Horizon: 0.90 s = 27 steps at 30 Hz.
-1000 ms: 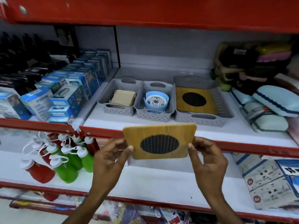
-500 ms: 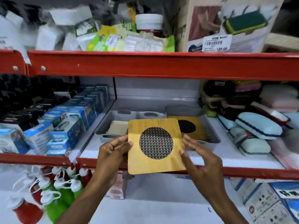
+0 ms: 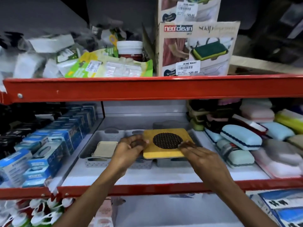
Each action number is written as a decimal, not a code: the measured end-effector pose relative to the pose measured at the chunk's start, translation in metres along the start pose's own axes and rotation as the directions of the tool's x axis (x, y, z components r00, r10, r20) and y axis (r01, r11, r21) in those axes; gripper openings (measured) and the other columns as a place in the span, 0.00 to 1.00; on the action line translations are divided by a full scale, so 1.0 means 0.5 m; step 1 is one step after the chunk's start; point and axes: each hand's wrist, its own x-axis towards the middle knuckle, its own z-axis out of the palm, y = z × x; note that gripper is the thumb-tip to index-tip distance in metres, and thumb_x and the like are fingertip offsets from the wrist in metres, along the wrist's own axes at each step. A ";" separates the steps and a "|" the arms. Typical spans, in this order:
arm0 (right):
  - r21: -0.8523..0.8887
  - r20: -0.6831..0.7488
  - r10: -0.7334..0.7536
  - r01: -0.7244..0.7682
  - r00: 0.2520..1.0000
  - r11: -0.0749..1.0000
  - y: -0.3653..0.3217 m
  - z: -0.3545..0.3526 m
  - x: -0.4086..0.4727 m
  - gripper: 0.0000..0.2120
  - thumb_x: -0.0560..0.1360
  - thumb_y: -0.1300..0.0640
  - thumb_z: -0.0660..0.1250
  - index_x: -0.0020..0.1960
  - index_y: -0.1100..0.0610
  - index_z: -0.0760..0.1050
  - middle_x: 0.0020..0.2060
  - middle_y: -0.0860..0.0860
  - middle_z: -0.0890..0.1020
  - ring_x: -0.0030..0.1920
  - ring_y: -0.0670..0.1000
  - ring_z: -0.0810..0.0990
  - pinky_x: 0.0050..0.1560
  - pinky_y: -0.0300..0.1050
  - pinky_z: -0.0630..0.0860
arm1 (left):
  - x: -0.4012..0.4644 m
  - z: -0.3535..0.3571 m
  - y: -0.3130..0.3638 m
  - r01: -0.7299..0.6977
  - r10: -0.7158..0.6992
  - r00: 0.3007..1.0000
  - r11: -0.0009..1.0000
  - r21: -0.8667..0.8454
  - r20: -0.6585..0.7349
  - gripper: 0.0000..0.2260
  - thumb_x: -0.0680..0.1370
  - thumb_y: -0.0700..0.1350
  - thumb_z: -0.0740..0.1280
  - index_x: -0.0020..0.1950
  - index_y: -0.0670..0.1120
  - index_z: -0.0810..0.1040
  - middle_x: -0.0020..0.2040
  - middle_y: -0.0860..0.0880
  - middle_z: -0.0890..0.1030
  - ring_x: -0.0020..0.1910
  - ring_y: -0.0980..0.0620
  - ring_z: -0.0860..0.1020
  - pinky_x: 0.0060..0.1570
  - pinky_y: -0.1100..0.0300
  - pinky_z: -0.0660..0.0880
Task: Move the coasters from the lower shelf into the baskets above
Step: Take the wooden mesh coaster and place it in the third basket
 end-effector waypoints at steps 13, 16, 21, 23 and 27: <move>0.174 0.404 0.263 -0.356 0.876 0.918 0.128 0.061 0.098 0.14 0.84 0.46 0.52 0.51 0.34 0.75 0.59 0.51 0.83 0.57 0.53 0.81 0.58 0.46 0.75 | 0.172 0.077 -0.042 -0.501 0.224 0.861 0.530 0.684 0.457 0.11 0.77 0.46 0.69 0.59 0.51 0.83 0.58 0.53 0.85 0.57 0.57 0.81 0.61 0.57 0.78; 0.195 0.430 0.273 -0.384 0.861 0.903 0.139 0.068 0.110 0.18 0.82 0.46 0.61 0.36 0.35 0.77 0.45 0.51 0.82 0.49 0.52 0.80 0.52 0.47 0.75 | 0.186 0.089 -0.053 -0.511 0.198 0.854 0.498 0.701 0.482 0.11 0.77 0.46 0.69 0.59 0.51 0.83 0.57 0.52 0.85 0.56 0.54 0.82 0.60 0.55 0.78; 0.196 0.565 0.261 -0.435 0.783 0.879 0.170 0.096 0.101 0.13 0.72 0.41 0.69 0.51 0.46 0.85 0.47 0.52 0.85 0.49 0.54 0.83 0.55 0.55 0.79 | 0.208 0.102 -0.056 -0.486 0.138 0.861 0.507 0.712 0.490 0.10 0.74 0.44 0.72 0.55 0.47 0.85 0.55 0.51 0.86 0.50 0.56 0.81 0.55 0.65 0.78; 0.165 0.589 0.249 -0.415 0.769 0.895 0.161 0.089 0.113 0.14 0.75 0.47 0.71 0.60 0.49 0.82 0.52 0.54 0.85 0.51 0.55 0.83 0.52 0.52 0.80 | 0.210 0.105 -0.061 -0.489 0.106 0.855 0.495 0.718 0.508 0.09 0.73 0.44 0.73 0.53 0.46 0.85 0.54 0.50 0.86 0.49 0.58 0.80 0.52 0.71 0.74; 0.207 0.591 0.239 -0.432 0.770 0.878 0.169 0.099 0.108 0.10 0.74 0.49 0.71 0.55 0.47 0.85 0.54 0.51 0.85 0.52 0.51 0.83 0.53 0.47 0.80 | 0.221 0.110 -0.084 -0.451 0.024 0.858 0.512 0.731 0.513 0.06 0.71 0.42 0.74 0.47 0.46 0.84 0.49 0.49 0.85 0.47 0.54 0.82 0.51 0.60 0.80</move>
